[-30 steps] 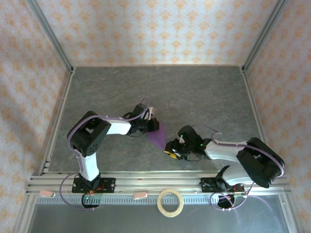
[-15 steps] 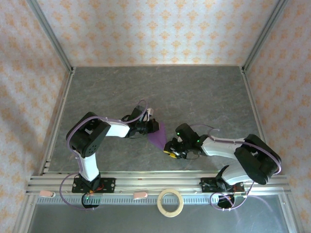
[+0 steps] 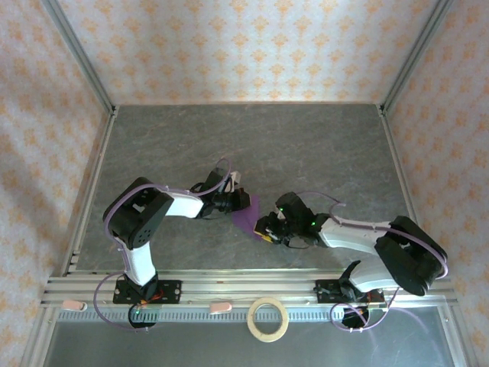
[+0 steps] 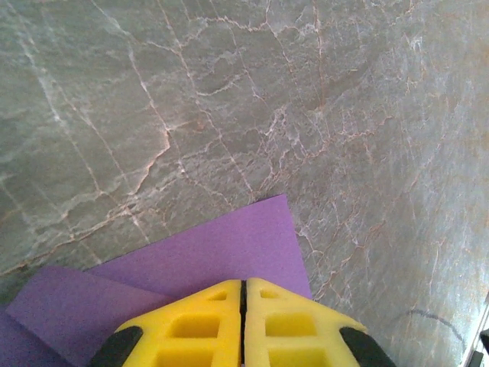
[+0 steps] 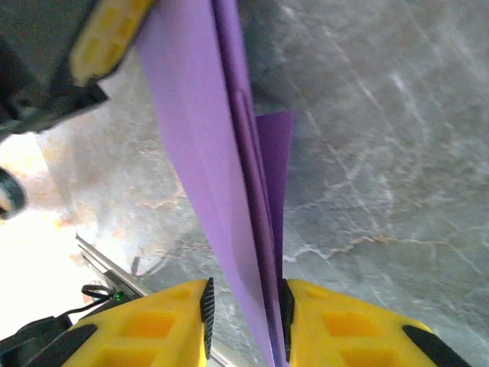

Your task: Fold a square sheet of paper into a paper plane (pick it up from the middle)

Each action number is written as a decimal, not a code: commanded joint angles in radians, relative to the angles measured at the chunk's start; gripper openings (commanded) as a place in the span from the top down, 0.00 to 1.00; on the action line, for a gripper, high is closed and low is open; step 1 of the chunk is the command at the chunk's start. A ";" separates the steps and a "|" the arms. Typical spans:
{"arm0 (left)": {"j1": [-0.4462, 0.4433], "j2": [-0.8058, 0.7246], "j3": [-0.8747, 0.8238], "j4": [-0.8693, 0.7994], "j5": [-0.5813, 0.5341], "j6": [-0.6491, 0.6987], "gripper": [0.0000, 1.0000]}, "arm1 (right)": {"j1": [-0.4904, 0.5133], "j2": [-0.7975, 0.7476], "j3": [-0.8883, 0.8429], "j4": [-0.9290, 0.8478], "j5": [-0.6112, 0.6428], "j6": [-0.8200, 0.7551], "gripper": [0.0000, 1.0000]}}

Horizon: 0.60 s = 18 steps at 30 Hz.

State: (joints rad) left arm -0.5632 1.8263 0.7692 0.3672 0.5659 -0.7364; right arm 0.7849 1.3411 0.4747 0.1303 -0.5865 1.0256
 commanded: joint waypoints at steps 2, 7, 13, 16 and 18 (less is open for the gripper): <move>-0.011 -0.007 -0.031 -0.075 -0.006 -0.012 0.89 | -0.002 -0.015 -0.019 0.044 0.051 0.007 0.69; -0.010 -0.019 -0.027 -0.079 -0.007 -0.016 0.89 | -0.003 0.011 -0.019 0.111 0.027 0.007 0.69; -0.010 -0.033 -0.021 -0.083 -0.009 -0.021 0.89 | -0.004 0.030 -0.015 0.104 0.042 -0.013 0.90; -0.009 -0.053 -0.007 -0.095 -0.005 -0.016 0.86 | -0.006 0.023 -0.021 0.091 0.052 -0.032 0.99; -0.007 -0.079 0.013 -0.120 -0.010 -0.004 0.80 | -0.006 0.007 -0.010 0.050 0.083 -0.062 1.00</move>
State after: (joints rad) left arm -0.5632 1.7943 0.7673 0.3157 0.5671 -0.7410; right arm 0.7845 1.3659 0.4622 0.2119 -0.5632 1.0023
